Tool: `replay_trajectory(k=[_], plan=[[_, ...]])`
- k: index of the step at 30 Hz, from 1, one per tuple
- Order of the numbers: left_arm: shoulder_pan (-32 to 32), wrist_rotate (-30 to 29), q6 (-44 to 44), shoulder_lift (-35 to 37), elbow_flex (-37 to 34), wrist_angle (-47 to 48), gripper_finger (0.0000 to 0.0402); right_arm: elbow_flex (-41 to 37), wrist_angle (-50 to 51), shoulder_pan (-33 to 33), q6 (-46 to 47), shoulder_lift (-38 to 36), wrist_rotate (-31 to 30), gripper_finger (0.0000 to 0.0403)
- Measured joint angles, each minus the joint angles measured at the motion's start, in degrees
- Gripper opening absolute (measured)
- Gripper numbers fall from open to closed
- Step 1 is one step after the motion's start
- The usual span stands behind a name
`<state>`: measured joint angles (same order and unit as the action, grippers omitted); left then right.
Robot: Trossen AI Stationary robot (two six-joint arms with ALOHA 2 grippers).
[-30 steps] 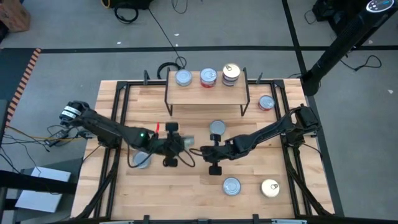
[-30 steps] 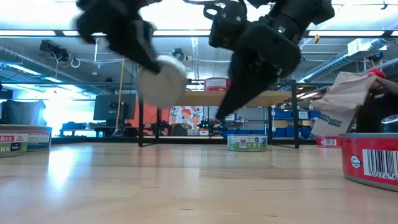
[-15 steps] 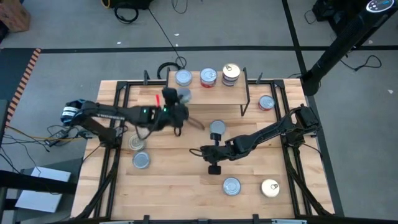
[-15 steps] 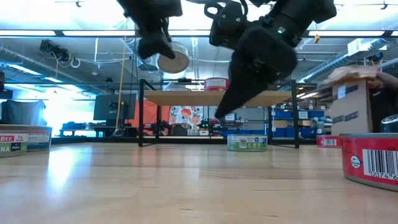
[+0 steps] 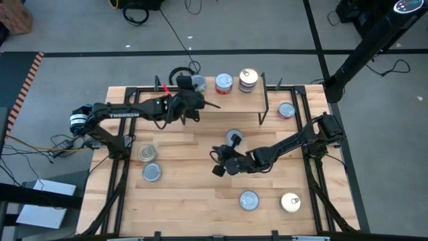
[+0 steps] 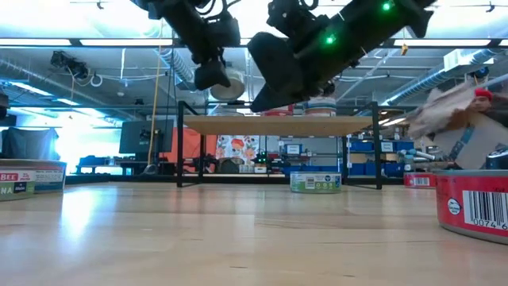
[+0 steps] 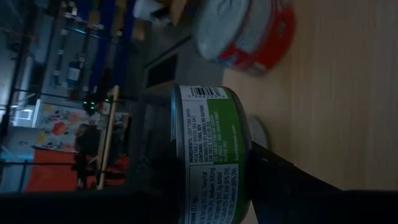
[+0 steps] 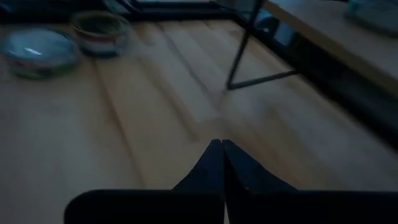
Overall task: Stack canned seafood by type on shelf
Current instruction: Stack the green and white tuna can on top of the green and white tuna can on the shelf
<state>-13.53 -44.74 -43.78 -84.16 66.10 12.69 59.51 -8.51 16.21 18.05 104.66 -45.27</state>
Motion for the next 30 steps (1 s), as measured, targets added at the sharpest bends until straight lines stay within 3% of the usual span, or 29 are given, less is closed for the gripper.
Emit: replay_trajectory(k=[5, 11, 15, 30], plan=[[-1.9, 1.8, -2.4, -1.1, 0.0, -2.7, 0.0143, -4.0, -11.6, -1.0, -0.2, 0.0, 2.4, 0.0000], [-2.7, 3.0, -4.7, -2.5, 0.0, -6.2, 0.0143, -7.0, -19.4, -0.5, -0.5, 0.0, -9.0, 0.0000], [-3.0, 3.5, -7.7, -4.1, 0.0, -8.4, 0.0143, -8.5, -24.4, -0.4, -1.0, 0.0, -8.8, 0.0000], [-4.5, 0.5, -11.6, -7.5, -0.1, -10.1, 0.0143, -9.2, -25.3, -0.2, -3.7, 0.0, -7.6, 0.0000]])
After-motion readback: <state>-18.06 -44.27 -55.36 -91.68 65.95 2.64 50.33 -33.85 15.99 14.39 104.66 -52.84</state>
